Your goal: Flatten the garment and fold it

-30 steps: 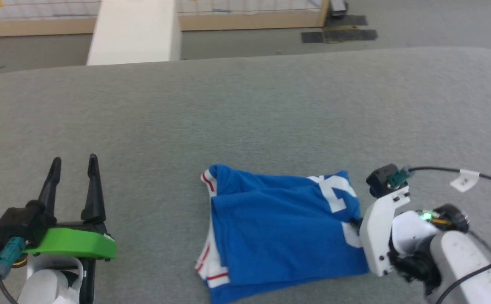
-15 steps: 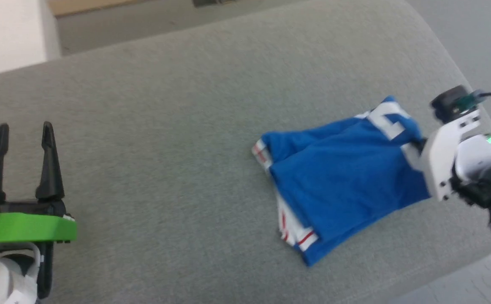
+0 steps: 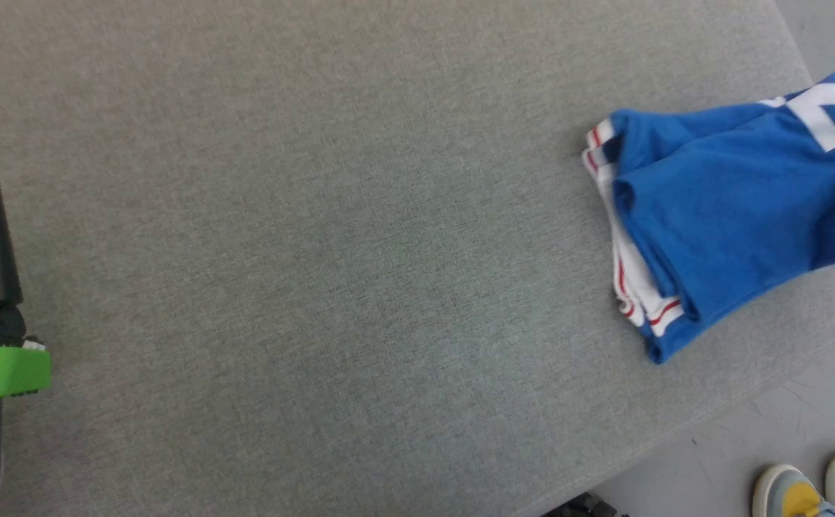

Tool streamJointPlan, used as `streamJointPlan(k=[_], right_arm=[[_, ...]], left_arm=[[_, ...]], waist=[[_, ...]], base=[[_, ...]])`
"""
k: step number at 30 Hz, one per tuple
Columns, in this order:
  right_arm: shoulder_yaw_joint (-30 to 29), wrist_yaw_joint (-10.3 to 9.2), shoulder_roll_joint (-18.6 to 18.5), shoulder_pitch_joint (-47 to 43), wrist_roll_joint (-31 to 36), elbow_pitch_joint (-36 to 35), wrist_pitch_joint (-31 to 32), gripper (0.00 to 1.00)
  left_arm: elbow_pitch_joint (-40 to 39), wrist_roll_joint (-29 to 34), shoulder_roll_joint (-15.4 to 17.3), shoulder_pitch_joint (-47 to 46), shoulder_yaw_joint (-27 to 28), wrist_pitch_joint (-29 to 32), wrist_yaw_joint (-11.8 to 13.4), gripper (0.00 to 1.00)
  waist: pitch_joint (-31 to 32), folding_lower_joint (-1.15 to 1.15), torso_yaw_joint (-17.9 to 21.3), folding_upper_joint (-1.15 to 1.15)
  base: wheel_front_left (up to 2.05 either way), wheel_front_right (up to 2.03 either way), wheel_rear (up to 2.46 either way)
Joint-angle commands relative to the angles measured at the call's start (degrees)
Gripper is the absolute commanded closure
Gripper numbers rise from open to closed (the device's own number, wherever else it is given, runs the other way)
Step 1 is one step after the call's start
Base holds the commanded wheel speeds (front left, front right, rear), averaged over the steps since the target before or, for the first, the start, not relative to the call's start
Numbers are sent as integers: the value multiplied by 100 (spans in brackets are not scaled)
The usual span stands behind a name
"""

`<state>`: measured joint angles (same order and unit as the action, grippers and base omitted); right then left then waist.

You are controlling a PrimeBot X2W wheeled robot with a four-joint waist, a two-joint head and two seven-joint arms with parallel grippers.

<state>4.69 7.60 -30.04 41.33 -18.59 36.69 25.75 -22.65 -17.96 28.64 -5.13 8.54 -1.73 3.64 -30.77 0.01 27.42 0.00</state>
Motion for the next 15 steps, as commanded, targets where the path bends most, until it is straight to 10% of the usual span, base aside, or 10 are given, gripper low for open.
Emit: streamJointPlan(k=[1, 7, 8, 9, 15], right_arm=[[-140, -11, 41, 151, 130, 78, -147, 100], [-854, -11, 97, 379, 667, 521, -518, 100], [-950, -11, 118, 400, 721, 580, -554, 65], [-1059, -11, 141, 425, 778, 636, -614, 0], [-1273, -11, 191, 575, 806, 618, -1115, 0]], left_arm=[[-92, 59, 70, 69, 49, 43, 48, 0], [-365, 66, 174, 160, 148, 226, 95, 0], [-389, 66, 183, 168, 153, 244, 99, 0], [-414, 65, 191, 177, 158, 261, 104, 0], [-391, 55, 146, 178, 114, 232, 144, 0]], waist=[[-365, -1, 66, 0], [-492, -1, 41, 0], [-502, -1, 35, 0], [-510, -1, 29, 0], [-423, -1, -30, 0]], base=[[0, 0, 0], [0, 0, 0], [0, 0, 0], [0, 0, 0], [0, 0, 0]])
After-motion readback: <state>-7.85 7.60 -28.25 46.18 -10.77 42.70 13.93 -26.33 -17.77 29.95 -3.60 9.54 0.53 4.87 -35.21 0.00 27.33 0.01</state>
